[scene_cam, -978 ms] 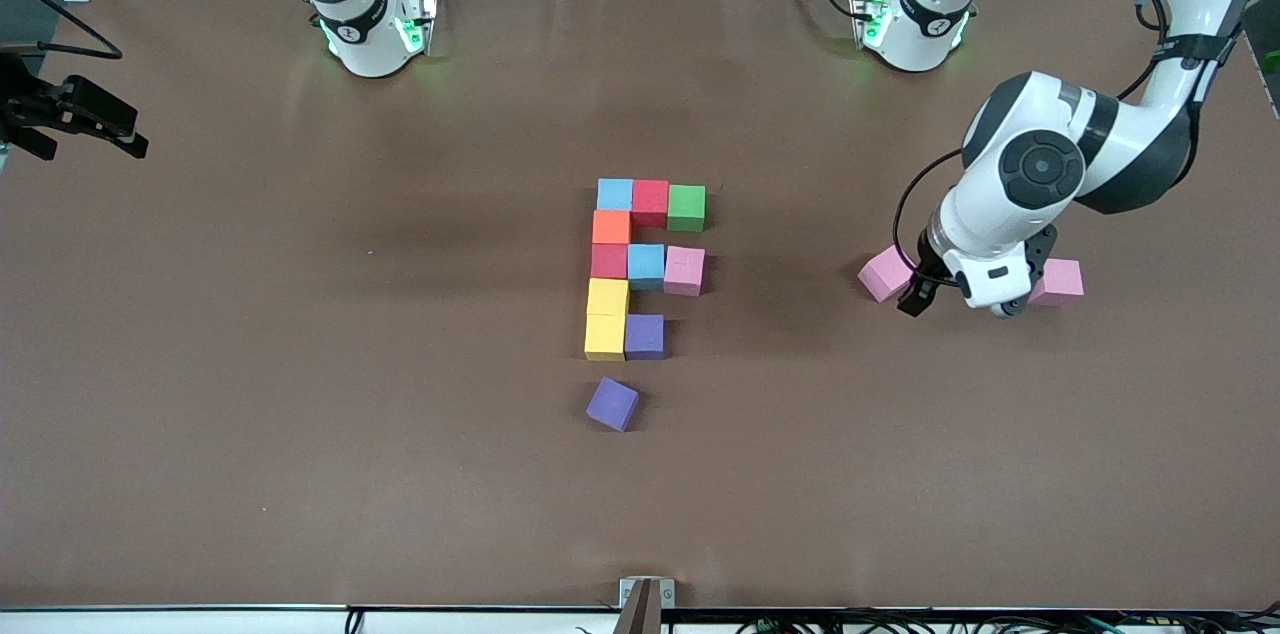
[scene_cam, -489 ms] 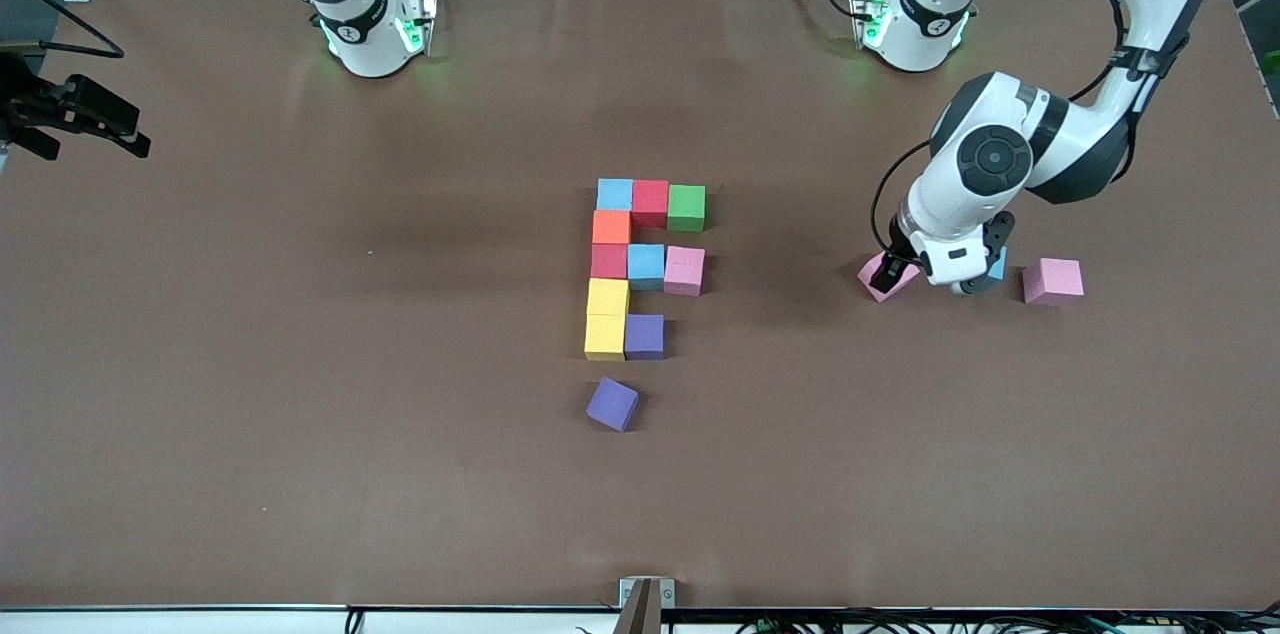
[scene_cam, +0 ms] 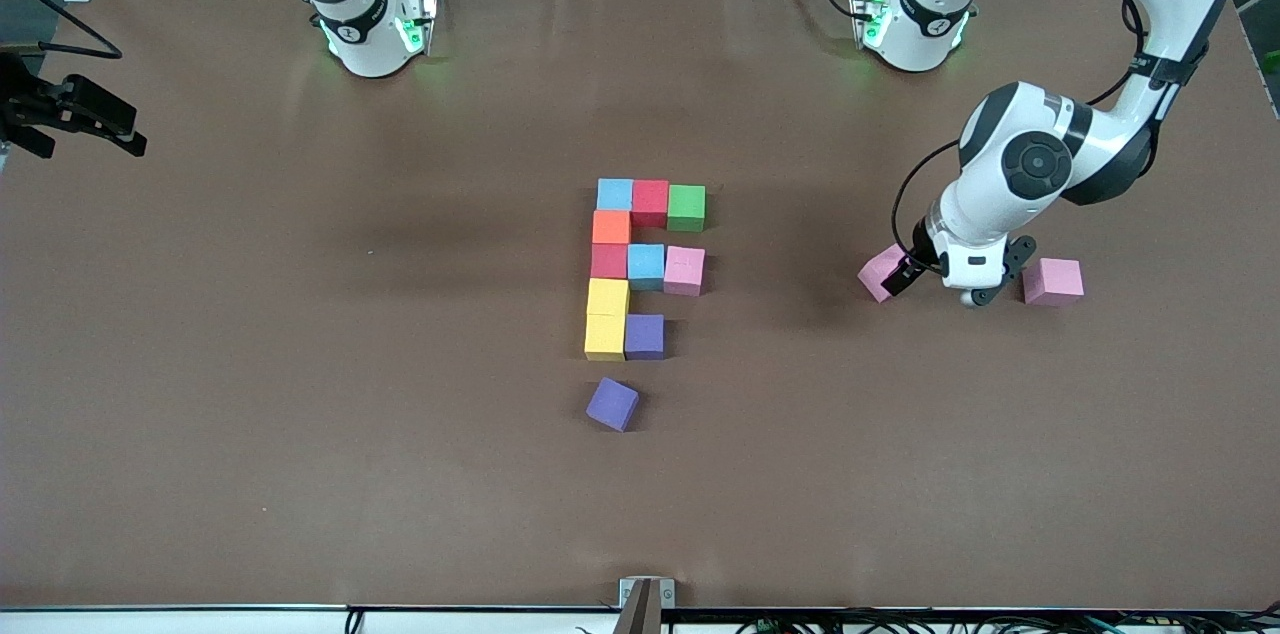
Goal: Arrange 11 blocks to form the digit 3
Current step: 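Grasp the pink cube with the left gripper and lift it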
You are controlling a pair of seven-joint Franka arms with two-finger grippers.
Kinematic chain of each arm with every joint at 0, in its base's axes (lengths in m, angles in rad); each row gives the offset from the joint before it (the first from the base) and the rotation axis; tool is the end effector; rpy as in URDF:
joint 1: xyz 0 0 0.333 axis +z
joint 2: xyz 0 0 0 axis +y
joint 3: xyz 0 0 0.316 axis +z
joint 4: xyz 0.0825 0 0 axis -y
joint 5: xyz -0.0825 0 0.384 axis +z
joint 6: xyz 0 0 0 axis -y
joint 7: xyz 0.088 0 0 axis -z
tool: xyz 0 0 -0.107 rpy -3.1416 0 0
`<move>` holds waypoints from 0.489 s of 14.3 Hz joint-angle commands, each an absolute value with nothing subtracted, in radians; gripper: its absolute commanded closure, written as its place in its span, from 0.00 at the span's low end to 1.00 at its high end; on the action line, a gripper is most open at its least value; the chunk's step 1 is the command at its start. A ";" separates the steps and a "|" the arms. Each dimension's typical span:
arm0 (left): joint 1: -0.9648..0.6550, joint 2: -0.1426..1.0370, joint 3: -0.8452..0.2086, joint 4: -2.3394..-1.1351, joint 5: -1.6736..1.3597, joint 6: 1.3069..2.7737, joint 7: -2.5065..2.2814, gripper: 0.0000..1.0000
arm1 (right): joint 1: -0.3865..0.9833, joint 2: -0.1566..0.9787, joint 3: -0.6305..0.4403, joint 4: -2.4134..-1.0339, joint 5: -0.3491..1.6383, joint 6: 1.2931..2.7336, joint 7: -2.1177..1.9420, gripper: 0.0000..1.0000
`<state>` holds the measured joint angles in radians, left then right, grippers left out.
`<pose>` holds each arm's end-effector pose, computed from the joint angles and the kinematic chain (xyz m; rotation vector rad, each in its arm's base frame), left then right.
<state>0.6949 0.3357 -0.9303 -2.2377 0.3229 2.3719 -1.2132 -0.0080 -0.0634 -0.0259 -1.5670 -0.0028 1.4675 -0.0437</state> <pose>0.5218 -0.1229 0.2730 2.9050 1.1583 -0.0955 0.5237 -0.0186 0.6516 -3.1408 -0.0151 0.0568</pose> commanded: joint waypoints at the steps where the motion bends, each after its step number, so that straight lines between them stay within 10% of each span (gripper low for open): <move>1: 0.701 0.374 -0.939 -2.241 0.340 2.401 -1.187 0.00 | -0.021 -0.089 -0.014 -1.597 -0.014 1.463 -0.055 0.00; 7: 0.693 0.436 -0.928 -2.237 0.419 2.407 -1.206 0.00 | -0.020 -0.089 -0.014 -1.592 -0.020 1.470 -0.055 0.00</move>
